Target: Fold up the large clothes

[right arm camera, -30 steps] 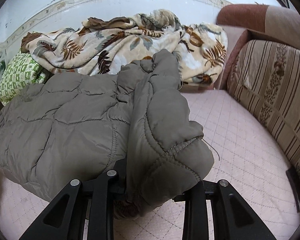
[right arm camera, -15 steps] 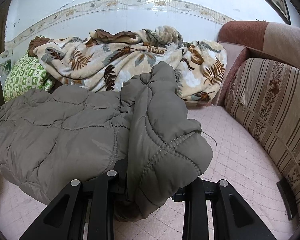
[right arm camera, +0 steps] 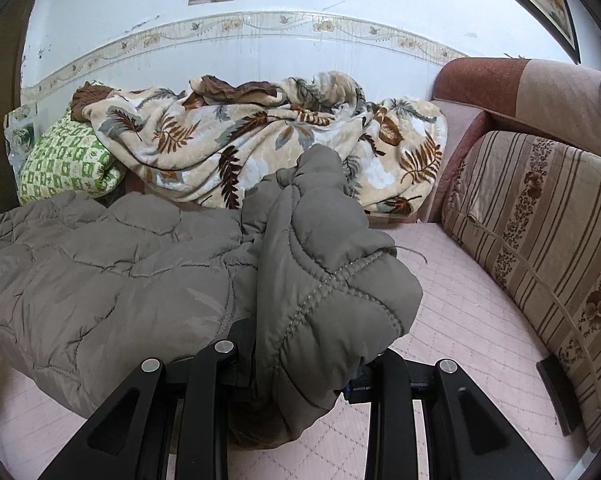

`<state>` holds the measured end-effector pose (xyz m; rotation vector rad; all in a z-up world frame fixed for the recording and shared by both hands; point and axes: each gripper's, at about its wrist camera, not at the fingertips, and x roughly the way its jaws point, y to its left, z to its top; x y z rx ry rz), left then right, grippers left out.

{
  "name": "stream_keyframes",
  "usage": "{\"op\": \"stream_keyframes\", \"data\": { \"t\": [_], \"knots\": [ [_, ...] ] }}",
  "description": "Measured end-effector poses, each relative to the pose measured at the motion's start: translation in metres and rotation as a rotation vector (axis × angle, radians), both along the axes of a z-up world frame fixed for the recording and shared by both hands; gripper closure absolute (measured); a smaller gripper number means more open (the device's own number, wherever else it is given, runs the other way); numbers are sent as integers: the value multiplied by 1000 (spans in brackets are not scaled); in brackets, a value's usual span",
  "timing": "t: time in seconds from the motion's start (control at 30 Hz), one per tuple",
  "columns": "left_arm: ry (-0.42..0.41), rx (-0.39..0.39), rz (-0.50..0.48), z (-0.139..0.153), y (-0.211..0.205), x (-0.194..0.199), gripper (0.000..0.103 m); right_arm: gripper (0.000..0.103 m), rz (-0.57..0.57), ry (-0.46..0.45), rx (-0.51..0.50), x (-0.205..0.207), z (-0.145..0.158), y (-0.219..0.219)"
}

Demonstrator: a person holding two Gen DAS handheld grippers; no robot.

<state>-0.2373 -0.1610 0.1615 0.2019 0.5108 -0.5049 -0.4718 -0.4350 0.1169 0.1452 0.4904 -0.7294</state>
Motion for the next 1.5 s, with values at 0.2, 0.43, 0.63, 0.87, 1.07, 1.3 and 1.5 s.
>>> {"op": "stream_keyframes", "data": {
  "t": [0.2, 0.43, 0.63, 0.87, 1.07, 1.3, 1.5],
  "knots": [
    [-7, -20, 7, 7, 22, -17, 71, 73, 5, -16, -7, -20, 6, 23],
    [19, -3, 11, -10, 50, -43, 71, 73, 3, -11, 15, -42, -4, 43],
    [58, 36, 17, -31, 60, -53, 70, 72, -12, -1, 96, -58, -23, 44],
    [116, 82, 32, -56, 62, -52, 69, 72, -36, 29, 181, -65, -47, 37],
    [215, 117, 47, -86, 68, -44, 63, 70, -57, 62, 287, -73, -80, 25],
    [300, 98, 107, -101, 79, -34, 35, 45, -80, -34, 580, -98, -116, -8],
    [373, -64, 178, -87, 118, -21, 29, 38, -87, -214, 794, -140, -119, -20]
  ]
}}
